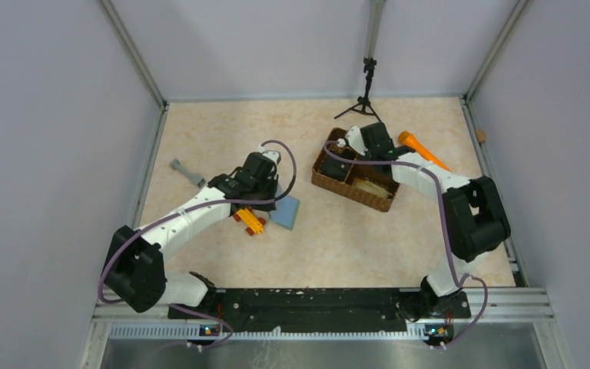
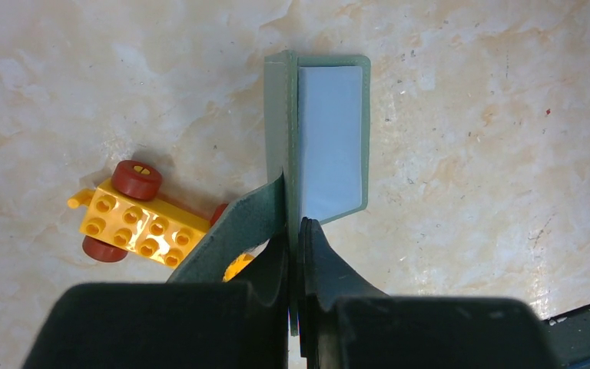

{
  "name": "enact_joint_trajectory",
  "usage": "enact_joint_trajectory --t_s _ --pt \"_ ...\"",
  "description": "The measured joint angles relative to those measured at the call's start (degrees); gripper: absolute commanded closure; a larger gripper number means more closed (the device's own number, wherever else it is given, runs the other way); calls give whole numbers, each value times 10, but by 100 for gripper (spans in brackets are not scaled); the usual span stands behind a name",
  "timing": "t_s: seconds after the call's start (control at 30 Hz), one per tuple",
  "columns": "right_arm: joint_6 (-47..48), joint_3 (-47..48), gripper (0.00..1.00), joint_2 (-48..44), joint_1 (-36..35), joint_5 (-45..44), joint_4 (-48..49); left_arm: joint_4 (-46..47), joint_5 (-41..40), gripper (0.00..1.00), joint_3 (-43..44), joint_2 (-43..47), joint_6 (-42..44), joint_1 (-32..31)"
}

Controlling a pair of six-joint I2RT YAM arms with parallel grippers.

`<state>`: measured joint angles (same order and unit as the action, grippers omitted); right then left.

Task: Take the credit cards out of the card holder
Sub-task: Place the credit card in the storage box, then place the card holder at the center of the board.

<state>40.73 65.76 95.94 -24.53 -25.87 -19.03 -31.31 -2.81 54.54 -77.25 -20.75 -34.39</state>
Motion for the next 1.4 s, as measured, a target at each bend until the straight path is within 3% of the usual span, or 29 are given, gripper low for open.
enact_joint_trajectory --t_s 0.03,0.13,0.17,0.3,0.5,0.6,0.73,0.9,1.0,1.2,1.4 --pt "8 0 77 9 3 -5 7 0 -1 100 0 -2 0 0" --pt "14 5 48 30 7 -36 26 0 -3 100 0 -4 2 0" --pt "12 16 42 41 7 -47 29 0 -3 100 0 -5 2 0" --pt "-8 49 41 61 7 -57 37 0 -5 100 0 -11 4 0" --pt "-52 48 41 12 7 -37 38 1 -4 100 0 -12 4 0" --pt "-101 48 32 -39 7 -5 27 1 -2 100 0 -17 4 0" --pt "-212 48 29 -113 7 31 19 -6 -15 100 10 -46 4 -10" --pt "-417 45 30 -165 7 44 10 -42 -75 96 62 -99 2 -56" --pt "-537 27 30 -173 5 61 8 -55 -107 86 88 -128 -1 -82" --pt "-708 3 30 -140 -26 50 -10 -64 -91 51 101 -148 1 -104" --pt "-840 2 35 -84 -61 35 -35 -61 -37 41 102 -148 0 -106"
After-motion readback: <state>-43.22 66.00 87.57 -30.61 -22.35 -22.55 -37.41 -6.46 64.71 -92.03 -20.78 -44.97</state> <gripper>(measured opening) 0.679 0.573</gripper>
